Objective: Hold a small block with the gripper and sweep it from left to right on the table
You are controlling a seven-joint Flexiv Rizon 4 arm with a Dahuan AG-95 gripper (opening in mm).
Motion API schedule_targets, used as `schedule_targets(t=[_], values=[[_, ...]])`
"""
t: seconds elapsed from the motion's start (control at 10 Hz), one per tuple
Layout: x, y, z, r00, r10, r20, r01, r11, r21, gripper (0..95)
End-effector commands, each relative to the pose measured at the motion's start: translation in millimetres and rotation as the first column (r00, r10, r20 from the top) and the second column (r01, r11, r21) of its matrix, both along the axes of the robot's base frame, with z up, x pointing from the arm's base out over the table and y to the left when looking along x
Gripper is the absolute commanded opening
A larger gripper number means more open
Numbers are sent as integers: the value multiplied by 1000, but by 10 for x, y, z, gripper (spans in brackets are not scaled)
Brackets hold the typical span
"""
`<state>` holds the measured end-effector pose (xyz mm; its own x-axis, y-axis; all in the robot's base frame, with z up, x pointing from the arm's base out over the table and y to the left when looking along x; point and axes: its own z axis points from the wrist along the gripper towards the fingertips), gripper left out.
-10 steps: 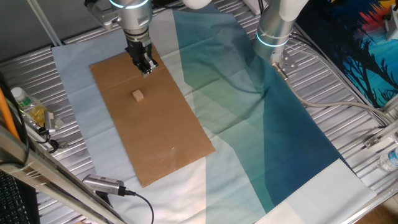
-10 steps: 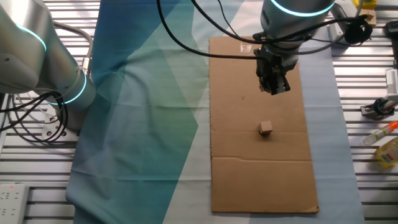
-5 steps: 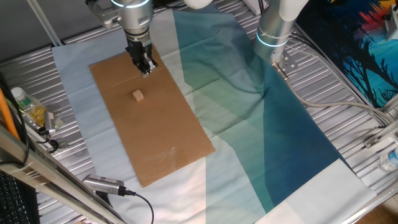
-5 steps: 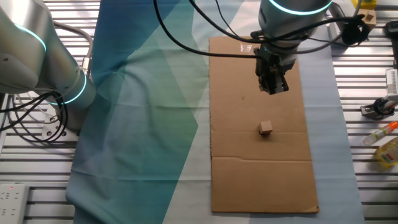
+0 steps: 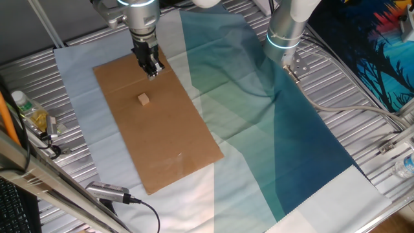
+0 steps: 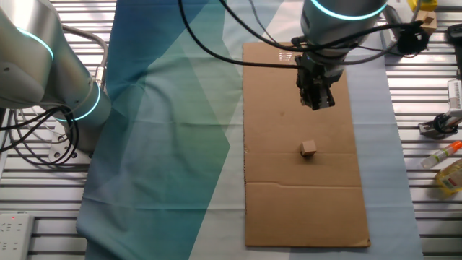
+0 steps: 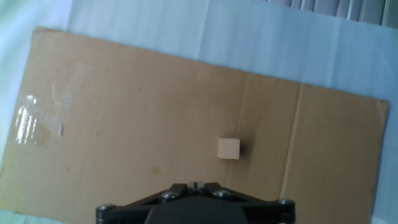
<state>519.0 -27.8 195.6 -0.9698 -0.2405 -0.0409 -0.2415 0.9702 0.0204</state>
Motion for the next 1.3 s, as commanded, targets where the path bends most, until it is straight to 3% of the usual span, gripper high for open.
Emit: schedule_targets(t=[0.1,0.3,0.4,0.5,1.1,1.3], values=[[-16,-2,2,999,10,-33,-10,1000,-6,0],[-16,-2,2,999,21,-44,-22,1000,-19,0],[-16,-2,2,997,17,-70,-19,999,-28,0],[-16,-2,2,997,20,-76,-22,999,-27,0],[-32,-34,5,997,23,-79,-25,999,-23,0],[-8,-119,-81,997,36,-75,-37,999,-18,0]])
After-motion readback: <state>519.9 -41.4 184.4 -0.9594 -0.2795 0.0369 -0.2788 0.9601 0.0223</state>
